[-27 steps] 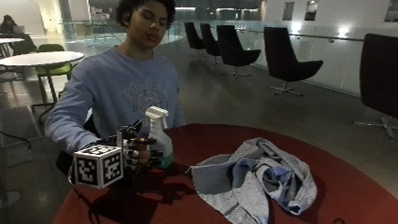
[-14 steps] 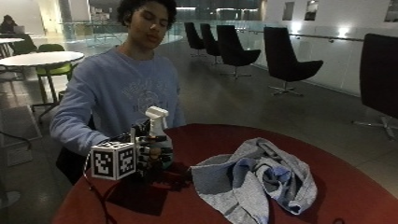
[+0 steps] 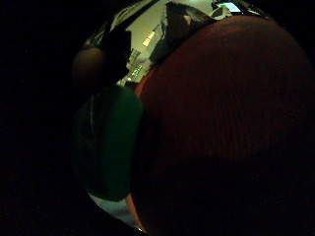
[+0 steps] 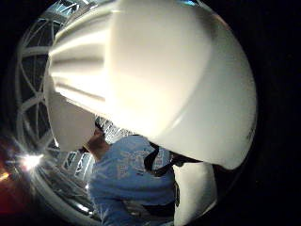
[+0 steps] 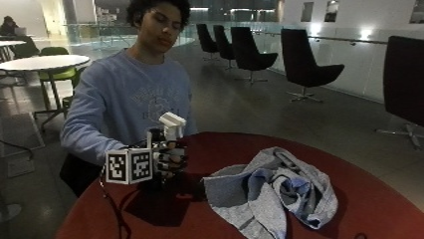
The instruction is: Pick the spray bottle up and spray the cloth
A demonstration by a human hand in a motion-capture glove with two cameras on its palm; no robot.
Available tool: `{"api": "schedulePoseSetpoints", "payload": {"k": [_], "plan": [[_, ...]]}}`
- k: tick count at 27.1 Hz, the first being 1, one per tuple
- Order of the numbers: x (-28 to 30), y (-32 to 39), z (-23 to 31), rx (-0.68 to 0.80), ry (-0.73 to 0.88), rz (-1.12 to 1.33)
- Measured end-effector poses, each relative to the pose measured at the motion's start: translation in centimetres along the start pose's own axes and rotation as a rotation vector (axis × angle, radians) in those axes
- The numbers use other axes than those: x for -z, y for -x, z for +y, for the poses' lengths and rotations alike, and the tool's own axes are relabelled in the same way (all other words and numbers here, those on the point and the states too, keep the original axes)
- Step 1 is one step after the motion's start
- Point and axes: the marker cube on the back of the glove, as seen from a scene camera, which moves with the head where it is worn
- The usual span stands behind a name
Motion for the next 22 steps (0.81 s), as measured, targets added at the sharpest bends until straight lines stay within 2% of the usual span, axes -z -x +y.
{"api": "schedulePoseSetpoints", "payload": {"k": [9, 22], "plan": [[0.2, 2.2, -2.8, -0.004, -0.004, -0.035], [1.9, 5.5, -10.6, -0.255, 0.231, -0.041]]}}
